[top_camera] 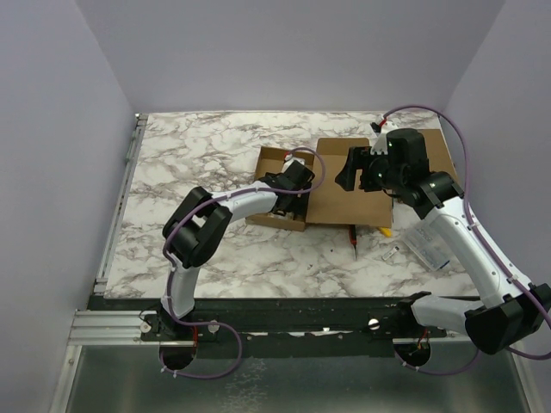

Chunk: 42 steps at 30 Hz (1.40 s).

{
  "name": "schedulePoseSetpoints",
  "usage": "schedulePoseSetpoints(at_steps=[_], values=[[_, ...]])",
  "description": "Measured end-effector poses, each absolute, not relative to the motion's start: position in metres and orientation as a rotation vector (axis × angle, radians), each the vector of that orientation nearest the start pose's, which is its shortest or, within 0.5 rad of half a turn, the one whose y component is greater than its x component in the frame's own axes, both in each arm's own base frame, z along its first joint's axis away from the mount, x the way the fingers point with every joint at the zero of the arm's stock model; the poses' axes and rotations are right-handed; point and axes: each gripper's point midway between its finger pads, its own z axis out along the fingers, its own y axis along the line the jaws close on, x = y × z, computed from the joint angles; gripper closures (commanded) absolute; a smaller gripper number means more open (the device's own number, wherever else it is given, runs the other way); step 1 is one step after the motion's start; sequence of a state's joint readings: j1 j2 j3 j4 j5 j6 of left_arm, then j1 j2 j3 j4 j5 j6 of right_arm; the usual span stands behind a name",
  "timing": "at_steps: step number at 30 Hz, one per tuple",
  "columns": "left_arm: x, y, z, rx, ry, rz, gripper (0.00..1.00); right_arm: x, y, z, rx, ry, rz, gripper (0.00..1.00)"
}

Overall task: Unpack the express box
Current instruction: Pick up the product from the express box, then place the product at the center of the board.

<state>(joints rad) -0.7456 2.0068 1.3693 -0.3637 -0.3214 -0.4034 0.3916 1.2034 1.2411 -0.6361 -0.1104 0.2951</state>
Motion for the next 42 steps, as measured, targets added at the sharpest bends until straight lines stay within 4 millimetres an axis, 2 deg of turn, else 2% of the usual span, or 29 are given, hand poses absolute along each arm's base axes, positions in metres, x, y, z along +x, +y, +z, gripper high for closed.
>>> schedulePoseSetpoints(at_steps=[6,13,18,22,27,29,31,35,36,38,40,42], values=[[0.373,-0.289,0.029,0.309,2.466,-0.058,0.37,0.311,0.162,0.257,-0.171,2.204,0.508,0.2],[0.378,-0.282,0.044,0.309,2.459,-0.058,0.5,0.311,0.162,0.257,-0.171,2.205,0.508,0.2],[0.387,-0.282,0.074,0.288,2.423,-0.114,0.52,0.31,0.162,0.253,-0.17,2.213,0.507,0.2],[0.397,-0.281,0.108,0.263,2.365,-0.168,0.51,0.31,0.162,0.252,-0.168,2.217,0.507,0.2],[0.402,-0.266,0.148,0.235,2.309,-0.2,0.49,0.309,0.162,0.252,-0.17,2.218,0.51,0.21],[0.404,-0.244,0.168,0.204,2.282,-0.198,0.46,0.309,0.163,0.252,-0.174,2.218,0.515,0.2],[0.405,-0.209,0.187,0.146,2.252,-0.172,0.46,0.308,0.164,0.252,-0.181,2.218,0.521,0.21],[0.395,-0.122,0.202,-0.013,2.214,-0.043,0.43,0.308,0.167,0.248,-0.199,2.232,0.535,0.2],[0.389,-0.1,0.199,-0.057,2.214,0.002,0.37,0.308,0.169,0.246,-0.205,2.237,0.541,0.21],[0.371,-0.06,0.18,-0.147,2.241,0.087,0.18,0.308,0.172,0.243,-0.215,2.248,0.557,0.2],[0.354,-0.04,0.154,-0.203,2.29,0.138,0.04,0.307,0.177,0.241,-0.229,2.253,0.575,0.2],[0.333,-0.026,0.125,-0.254,2.353,0.171,0.01,0.306,0.181,0.24,-0.245,2.259,0.591,0.21]])
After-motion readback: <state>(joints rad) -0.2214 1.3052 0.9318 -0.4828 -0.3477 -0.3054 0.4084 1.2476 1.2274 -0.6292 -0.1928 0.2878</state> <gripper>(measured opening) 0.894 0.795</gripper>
